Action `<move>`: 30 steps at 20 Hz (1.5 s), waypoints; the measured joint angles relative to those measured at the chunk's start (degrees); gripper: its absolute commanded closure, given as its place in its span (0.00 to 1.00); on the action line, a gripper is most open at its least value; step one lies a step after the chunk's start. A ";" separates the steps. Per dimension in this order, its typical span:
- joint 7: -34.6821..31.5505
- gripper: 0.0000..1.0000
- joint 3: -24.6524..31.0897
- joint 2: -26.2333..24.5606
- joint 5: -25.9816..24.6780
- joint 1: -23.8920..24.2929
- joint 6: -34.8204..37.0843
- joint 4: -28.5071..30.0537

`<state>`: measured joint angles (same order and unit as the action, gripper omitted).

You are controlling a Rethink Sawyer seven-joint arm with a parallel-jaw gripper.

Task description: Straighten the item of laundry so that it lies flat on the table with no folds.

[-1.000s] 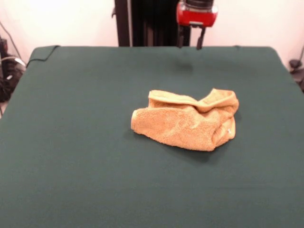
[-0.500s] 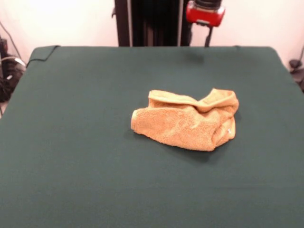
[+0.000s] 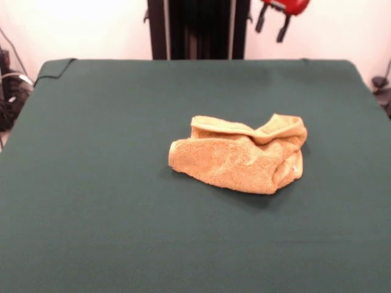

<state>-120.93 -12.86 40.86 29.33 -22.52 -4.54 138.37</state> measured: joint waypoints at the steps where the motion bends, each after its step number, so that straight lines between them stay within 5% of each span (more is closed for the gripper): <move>1: 0.00 0.00 -1.79 0.38 0.82 -2.01 2.15 -0.88; 8: 0.00 0.00 -10.16 -0.57 4.01 -7.84 11.32 -8.26; 30: -0.02 0.00 -12.37 -18.34 9.68 1.58 6.71 -30.15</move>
<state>-120.95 -25.24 22.51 39.01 -20.93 2.17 108.22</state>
